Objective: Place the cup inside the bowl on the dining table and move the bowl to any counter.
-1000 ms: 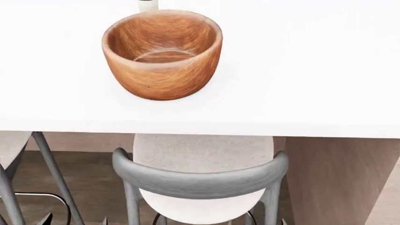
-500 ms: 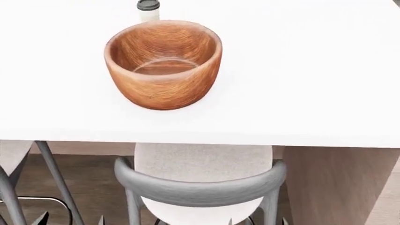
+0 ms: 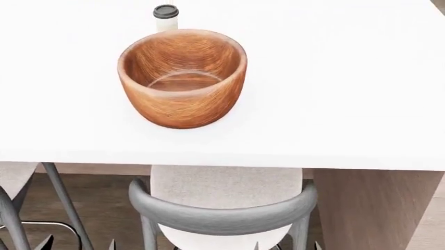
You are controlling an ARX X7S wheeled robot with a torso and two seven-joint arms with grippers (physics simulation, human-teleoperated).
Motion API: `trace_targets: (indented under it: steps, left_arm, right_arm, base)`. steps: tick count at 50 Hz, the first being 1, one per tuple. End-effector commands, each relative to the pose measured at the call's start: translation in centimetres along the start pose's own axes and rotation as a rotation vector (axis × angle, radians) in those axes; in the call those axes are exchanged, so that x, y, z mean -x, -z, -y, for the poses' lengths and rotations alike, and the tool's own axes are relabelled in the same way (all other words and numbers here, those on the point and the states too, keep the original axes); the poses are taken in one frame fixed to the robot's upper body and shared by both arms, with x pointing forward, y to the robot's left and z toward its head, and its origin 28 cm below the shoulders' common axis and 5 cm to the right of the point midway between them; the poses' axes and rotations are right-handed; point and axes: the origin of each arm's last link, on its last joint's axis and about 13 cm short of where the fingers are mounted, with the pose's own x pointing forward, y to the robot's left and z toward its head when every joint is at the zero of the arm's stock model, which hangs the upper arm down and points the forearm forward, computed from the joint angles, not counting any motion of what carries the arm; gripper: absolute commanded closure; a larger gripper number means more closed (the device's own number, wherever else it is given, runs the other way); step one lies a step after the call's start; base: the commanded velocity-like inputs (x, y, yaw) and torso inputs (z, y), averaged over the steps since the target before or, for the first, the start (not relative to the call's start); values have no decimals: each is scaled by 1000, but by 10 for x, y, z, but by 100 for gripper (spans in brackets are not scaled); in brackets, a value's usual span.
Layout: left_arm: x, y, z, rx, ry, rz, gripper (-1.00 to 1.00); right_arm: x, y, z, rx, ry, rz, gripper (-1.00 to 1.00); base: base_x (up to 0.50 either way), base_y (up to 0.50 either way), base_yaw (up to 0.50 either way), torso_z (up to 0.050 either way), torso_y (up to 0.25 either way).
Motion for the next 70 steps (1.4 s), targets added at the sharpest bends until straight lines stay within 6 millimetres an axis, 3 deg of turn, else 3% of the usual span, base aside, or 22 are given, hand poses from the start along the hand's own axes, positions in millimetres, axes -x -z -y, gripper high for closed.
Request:
trace_targets:
  steps: [1,15,20,21,33,38,49,52,57,62,70]
  left_arm:
    - [0,1,-1,2,-8,-13,-100]
    - [1,-2,3,-26,-30,6,-100]
    - [2,-12,5,-25,-31,4,-100]
    - [2,-19,4,32,-49,-11,-100]
    - [3,-77,-2,26,16,-7,-100]
    - [-9,-103,-5,6,54,10,-100]
    - [-42,-174,-23,-55,82,66,-100]
    - [-55,-184,-23,-24,93,18,-100]
    - [-71,-199,-27,-68,94,6,-100]
    - [-84,-221,-45,-94,75,-1,-100]
    - [-98,-239,-54,-83,48,-7,-100]
  right_arm:
    - [0,0,0,0,1,-1,-100]
    - [0,-2,-1,16,-1,20,-100]
    - [6,-22,-1,51,16,43,-100]
    - [7,-27,0,38,23,50,-100]
    - [10,-80,21,42,52,111,-100]
    - [4,-108,32,68,42,119,-100]
    - [-16,-191,54,110,-17,172,-100]
    - [-22,-209,60,80,-11,181,-100]
    - [-34,-227,74,139,-28,138,-100]
    - [-41,-245,84,166,-33,89,-100]
    - [-43,-247,88,161,-19,66,-100]
  base:
    - [0,0,0,0,0]
    - [0,0,0,0,0]
    - [0,0,0,0,0]
    - [0,0,0,0,0]
    - [0,0,0,0,0]
    - [0,0,0,0,0]
    - [0,0,0,0,0]
    - [0,0,0,0,0]
    - [0,0,0,0,0]
    - [0,0,0,0,0]
    - [0,0,0,0,0]
